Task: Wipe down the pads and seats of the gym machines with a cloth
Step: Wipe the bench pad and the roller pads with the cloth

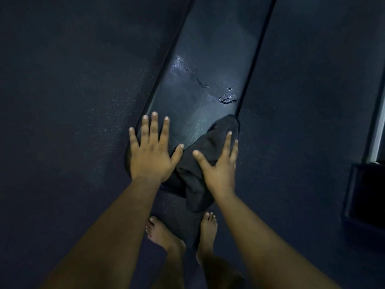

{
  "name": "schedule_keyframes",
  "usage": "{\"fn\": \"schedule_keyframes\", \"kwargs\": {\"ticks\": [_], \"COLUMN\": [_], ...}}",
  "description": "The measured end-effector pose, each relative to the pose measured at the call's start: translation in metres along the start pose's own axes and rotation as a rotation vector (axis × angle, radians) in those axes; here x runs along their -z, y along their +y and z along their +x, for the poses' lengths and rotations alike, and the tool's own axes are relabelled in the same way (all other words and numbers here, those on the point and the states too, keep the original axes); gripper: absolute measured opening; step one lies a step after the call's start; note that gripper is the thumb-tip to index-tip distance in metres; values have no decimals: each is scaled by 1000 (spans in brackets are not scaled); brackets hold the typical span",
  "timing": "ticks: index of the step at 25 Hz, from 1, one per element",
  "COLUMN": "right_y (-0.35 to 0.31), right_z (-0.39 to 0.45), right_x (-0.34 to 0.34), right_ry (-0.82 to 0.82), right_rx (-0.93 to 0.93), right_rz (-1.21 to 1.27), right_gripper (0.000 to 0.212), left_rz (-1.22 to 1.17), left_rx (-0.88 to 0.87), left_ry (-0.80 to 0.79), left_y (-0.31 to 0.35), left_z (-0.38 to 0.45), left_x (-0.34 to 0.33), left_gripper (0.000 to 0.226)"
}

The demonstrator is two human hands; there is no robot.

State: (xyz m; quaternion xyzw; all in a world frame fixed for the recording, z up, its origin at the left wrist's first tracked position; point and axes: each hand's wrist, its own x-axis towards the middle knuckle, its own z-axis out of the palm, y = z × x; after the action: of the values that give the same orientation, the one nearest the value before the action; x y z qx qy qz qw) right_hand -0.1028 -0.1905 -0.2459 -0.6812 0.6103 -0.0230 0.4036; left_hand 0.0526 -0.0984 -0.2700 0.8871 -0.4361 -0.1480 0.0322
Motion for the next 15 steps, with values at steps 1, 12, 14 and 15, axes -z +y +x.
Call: {"fn": "schedule_keyframes", "kwargs": {"ticks": [1, 12, 14, 15], "right_y": [-4, -29, -23, -33], "right_z": [13, 97, 80, 92], "right_x": [3, 28, 21, 23], "right_ry": [14, 21, -65, -119], "right_rx": [-27, 234, 353, 418], "right_rz": [35, -269, -567, -648], "right_gripper": [100, 70, 70, 71], "left_rz": [4, 22, 26, 26], "left_rx": [2, 25, 24, 28], "left_ry": [-4, -15, -17, -20], "left_y": [0, 1, 2, 2], "left_z": [0, 1, 0, 0], "left_x": [1, 4, 4, 3], "left_gripper": [82, 82, 82, 83]}}
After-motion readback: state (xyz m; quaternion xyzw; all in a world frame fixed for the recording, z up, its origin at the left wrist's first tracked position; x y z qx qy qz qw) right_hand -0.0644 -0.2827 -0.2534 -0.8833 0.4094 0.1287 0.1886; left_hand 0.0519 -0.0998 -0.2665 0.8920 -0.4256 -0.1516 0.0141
